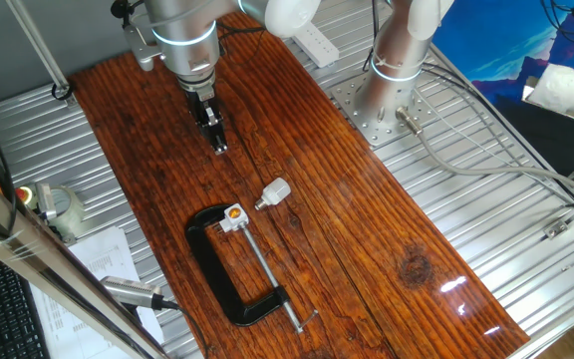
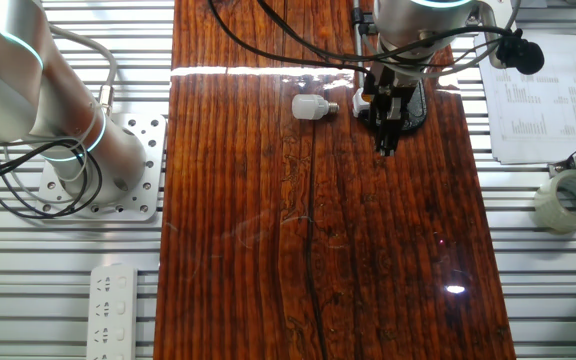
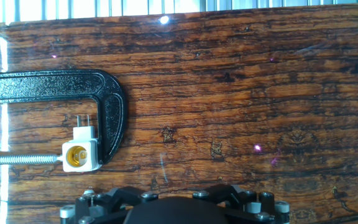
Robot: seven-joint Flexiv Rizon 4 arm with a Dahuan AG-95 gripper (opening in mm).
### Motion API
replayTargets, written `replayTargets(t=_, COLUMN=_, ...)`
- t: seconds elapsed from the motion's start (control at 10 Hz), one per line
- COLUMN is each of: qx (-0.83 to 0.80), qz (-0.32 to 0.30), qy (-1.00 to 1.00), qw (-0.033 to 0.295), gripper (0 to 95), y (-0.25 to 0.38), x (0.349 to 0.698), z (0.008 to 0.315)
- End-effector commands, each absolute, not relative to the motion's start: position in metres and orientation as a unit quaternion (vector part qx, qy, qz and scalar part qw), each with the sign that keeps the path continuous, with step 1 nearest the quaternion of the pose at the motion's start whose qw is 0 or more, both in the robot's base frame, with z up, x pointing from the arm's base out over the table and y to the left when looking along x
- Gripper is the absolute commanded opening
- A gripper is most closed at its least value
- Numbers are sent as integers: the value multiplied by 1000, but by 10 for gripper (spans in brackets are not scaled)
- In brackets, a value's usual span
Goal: Install the light bulb by rotating it
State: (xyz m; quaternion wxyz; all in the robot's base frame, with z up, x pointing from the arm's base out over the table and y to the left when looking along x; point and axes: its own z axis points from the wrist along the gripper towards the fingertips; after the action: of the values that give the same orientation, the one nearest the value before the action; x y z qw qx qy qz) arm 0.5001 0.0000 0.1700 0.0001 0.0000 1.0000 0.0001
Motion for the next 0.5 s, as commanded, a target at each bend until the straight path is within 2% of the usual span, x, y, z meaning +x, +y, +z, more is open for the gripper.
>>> replayTargets(t=0.1, qx=0, qz=0, qy=1000, qw=0, gripper=950, y=0, x=500, z=170)
replayTargets(t=0.2, qx=30, qz=-39, qy=998, qw=45, gripper=0, y=0, x=500, z=170)
replayTargets(t=0.5, qx=25, qz=-41, qy=998, qw=35, gripper=0, y=0, x=500, z=171)
